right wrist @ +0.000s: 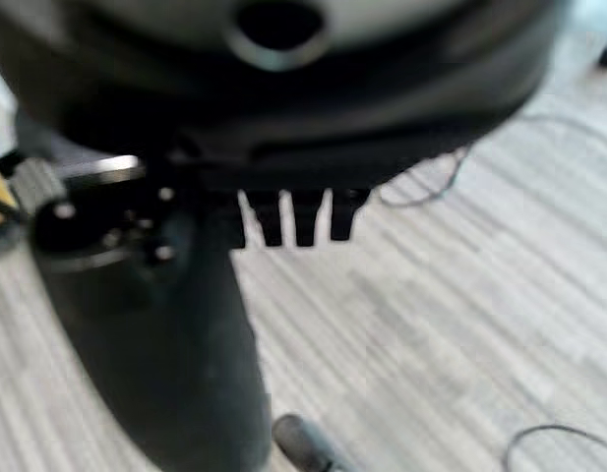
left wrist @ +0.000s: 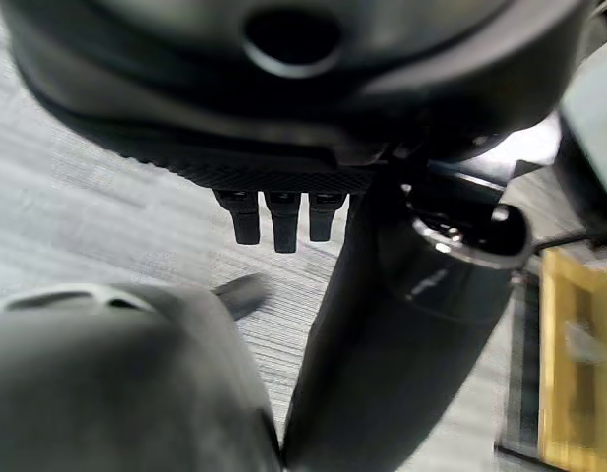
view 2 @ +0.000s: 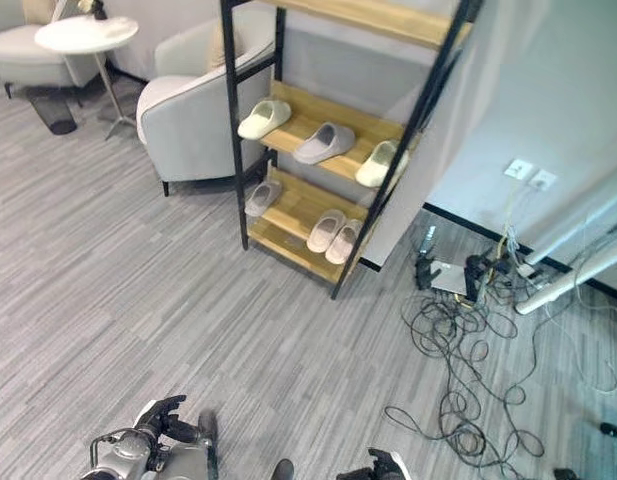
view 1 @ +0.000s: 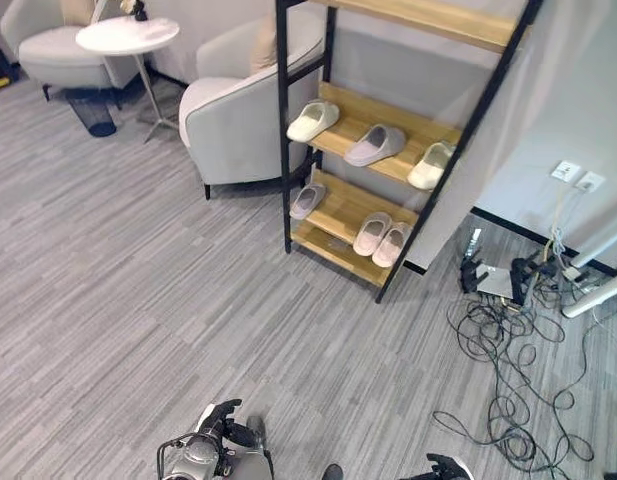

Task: Arrange the slippers neatly on the shoe rack.

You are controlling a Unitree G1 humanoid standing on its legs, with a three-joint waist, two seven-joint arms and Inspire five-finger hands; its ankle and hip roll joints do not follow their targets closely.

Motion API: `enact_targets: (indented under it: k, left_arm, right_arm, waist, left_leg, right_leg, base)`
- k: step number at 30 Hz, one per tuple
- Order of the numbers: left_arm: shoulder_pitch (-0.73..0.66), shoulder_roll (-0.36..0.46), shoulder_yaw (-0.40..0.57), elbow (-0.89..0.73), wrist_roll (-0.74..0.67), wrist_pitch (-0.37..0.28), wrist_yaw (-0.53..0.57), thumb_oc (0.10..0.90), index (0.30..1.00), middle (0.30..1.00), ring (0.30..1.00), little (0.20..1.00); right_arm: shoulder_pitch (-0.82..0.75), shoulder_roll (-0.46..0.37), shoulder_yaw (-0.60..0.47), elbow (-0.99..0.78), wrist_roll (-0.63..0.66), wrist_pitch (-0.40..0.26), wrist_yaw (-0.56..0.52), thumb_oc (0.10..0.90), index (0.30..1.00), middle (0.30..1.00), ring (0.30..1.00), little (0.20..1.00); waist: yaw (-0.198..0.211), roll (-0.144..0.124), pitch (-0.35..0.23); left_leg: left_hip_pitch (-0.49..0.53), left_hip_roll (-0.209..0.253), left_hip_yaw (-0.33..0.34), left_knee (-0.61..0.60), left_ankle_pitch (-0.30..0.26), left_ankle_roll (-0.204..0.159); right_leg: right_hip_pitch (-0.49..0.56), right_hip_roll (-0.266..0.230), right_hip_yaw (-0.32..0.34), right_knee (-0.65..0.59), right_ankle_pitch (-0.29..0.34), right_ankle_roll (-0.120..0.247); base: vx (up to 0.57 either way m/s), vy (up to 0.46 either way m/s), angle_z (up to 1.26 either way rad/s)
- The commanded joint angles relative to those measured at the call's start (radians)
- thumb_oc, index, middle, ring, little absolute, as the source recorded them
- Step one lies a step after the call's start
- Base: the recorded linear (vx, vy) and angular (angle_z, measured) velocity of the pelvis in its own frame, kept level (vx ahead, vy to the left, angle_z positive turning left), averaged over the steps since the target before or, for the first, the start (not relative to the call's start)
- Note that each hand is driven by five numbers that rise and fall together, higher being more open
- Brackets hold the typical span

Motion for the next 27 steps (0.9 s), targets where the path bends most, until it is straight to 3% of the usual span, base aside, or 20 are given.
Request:
enact_targets:
  k: [1, 3, 6, 10, 12, 16, 20, 24, 27]
  left_arm:
    - [0.053, 0.011, -0.028, 0.039, 0.022, -0.001, 0.009, 0.8, 0.9, 0.9, 0.9, 0.9]
    - [0.066, 0.014, -0.011, 0.05, 0.024, 0.004, 0.009, 0.8, 0.9, 0.9, 0.9, 0.9]
    - [0.069, 0.023, 0.0, 0.052, 0.024, 0.007, 0.004, 0.8, 0.9, 0.9, 0.9, 0.9]
    - [0.057, 0.04, 0.003, 0.039, 0.012, 0.007, 0.007, 0.8, 0.9, 0.9, 0.9, 0.9]
    - [0.053, 0.044, -0.003, 0.033, 0.01, 0.005, 0.009, 0.8, 0.9, 0.9, 0.9, 0.9]
    - [0.05, 0.038, -0.007, 0.034, 0.009, 0.003, 0.01, 0.8, 0.9, 0.9, 0.9, 0.9]
    - [0.048, 0.031, -0.002, 0.039, 0.002, 0.0, 0.004, 0.8, 0.9, 0.9, 0.9, 0.9]
    - [0.05, 0.026, -0.007, 0.041, 0.017, -0.004, 0.003, 0.8, 0.9, 0.9, 0.9, 0.9]
    - [0.062, 0.012, -0.007, 0.048, 0.024, -0.002, -0.003, 0.8, 0.9, 0.9, 0.9, 0.9]
  right_arm:
    - [-0.006, -0.049, -0.011, -0.042, 0.014, -0.03, -0.024, 0.8, 0.9, 0.9, 0.9, 0.9]
    - [0.0, -0.034, -0.006, -0.034, -0.009, -0.028, -0.02, 0.8, 0.9, 0.9, 0.9, 0.9]
    - [-0.007, -0.023, -0.01, -0.039, -0.016, -0.028, -0.012, 0.8, 0.9, 0.9, 0.9, 0.9]
    - [-0.026, -0.016, -0.005, -0.064, -0.017, -0.029, -0.004, 0.8, 0.9, 0.9, 0.9, 0.9]
    - [-0.03, -0.013, 0.0, -0.07, -0.016, -0.029, -0.005, 0.8, 0.9, 0.9, 0.9, 0.9]
    - [-0.031, -0.019, 0.005, -0.071, -0.021, -0.026, -0.004, 0.8, 0.9, 0.9, 0.9, 0.9]
    - [-0.032, -0.025, 0.002, -0.073, -0.02, -0.018, 0.001, 0.8, 0.9, 0.9, 0.9, 0.9]
    - [-0.022, -0.025, 0.0, -0.077, -0.014, -0.022, 0.001, 0.8, 0.9, 0.9, 0.9, 0.9]
    - [-0.001, -0.026, -0.01, -0.072, 0.0, -0.029, 0.003, 0.8, 0.9, 0.9, 0.9, 0.9]
  waist:
    - [0.053, 0.015, -0.02]
    - [0.064, 0.003, -0.045]
    - [0.066, -0.007, -0.051]
    - [0.039, 0.023, -0.035]
    - [0.028, 0.036, -0.032]
    - [0.012, 0.042, -0.032]
    - [-0.026, 0.038, -0.022]
    - [-0.039, 0.029, -0.027]
    - [-0.048, 0.029, -0.058]
  left_leg:
    - [0.001, -0.031, -0.045, 0.084, 0.036, 0.049]
    - [0.024, -0.056, -0.063, 0.11, 0.012, 0.075]
    - [0.067, -0.078, -0.053, 0.115, -0.032, 0.103]
    - [0.137, -0.086, -0.059, 0.103, -0.072, 0.145]
    - [0.175, -0.09, -0.065, 0.092, -0.091, 0.153]
    - [0.25, -0.107, -0.073, 0.056, -0.124, 0.153]
    - [0.327, -0.121, -0.103, 0.037, -0.16, 0.139]
    - [0.358, -0.128, -0.12, 0.042, -0.192, 0.13]
    - [0.382, -0.105, -0.118, 0.062, -0.226, 0.105]
  right_leg:
    - [-0.004, -0.024, 0.093, 0.052, -0.006, 0.115]
    - [0.009, -0.047, 0.102, 0.1, -0.026, 0.131]
    - [-0.027, -0.093, 0.107, 0.229, -0.002, 0.163]
    - [-0.179, -0.143, 0.113, 0.504, 0.116, 0.194]
    - [-0.221, -0.156, 0.099, 0.522, 0.126, 0.179]
    - [-0.264, -0.15, 0.048, 0.359, 0.093, 0.158]
    - [-0.338, -0.131, 0.049, 0.173, 0.165, 0.183]
    - [-0.309, -0.12, 0.072, 0.113, 0.185, 0.182]
    - [-0.269, -0.109, 0.07, 0.091, 0.185, 0.17]
  base:
    - [0.17, 0.127, -0.33]
    - [0.3, 0.225, -0.54]
    - [0.23, 0.24, -0.18]
    - [0.1, 0.189, 0.05]
    - [0.25, 0.137, 0.23]
    - [0.25, 0.034, 0.05]
    - [0.3, -0.052, -0.15]
    - [0.23, -0.066, 0.19]
    - [0.27, -0.084, 0.25]
